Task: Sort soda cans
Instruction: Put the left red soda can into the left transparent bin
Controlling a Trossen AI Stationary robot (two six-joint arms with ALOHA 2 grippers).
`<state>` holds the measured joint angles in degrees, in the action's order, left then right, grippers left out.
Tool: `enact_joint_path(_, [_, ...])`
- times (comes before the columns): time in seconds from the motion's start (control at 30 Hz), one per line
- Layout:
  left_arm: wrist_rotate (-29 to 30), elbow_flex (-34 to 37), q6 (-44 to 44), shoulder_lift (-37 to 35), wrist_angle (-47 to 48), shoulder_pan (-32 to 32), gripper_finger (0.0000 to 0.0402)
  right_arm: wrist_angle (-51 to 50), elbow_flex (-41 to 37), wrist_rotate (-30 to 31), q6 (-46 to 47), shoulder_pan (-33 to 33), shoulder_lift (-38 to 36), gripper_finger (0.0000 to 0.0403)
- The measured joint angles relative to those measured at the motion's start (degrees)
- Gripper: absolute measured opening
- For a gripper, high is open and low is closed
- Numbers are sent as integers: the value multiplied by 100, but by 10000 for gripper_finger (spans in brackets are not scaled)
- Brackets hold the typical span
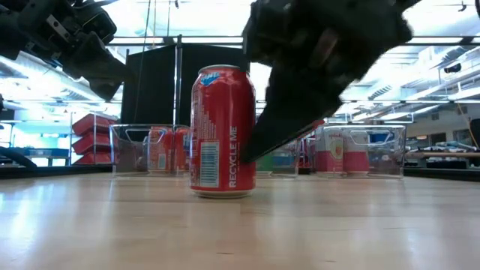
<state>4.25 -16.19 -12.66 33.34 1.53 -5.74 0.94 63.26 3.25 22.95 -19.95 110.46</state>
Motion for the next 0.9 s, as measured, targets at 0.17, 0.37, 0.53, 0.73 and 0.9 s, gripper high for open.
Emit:
enact_joint_path(0.17, [0,0,-31,0,11,-1,0,569,-2,8,-246,260,258,0])
enact_joint_path(0.37, [0,0,-97,0,16,-1,0,930,-2,250,-689,630,303,0])
enact_joint_path(0.53, [0,0,-110,0,12,-2,0,1157,-2,319,-1064,999,301,0])
enact_joint_path(0.73, [0,0,-151,94,-67,-1,0,1480,-2,317,-1429,1301,301,0])
enact_joint_path(0.9, [1,0,-261,295,-247,-1,0,1787,-2,308,-1610,1460,301,0])
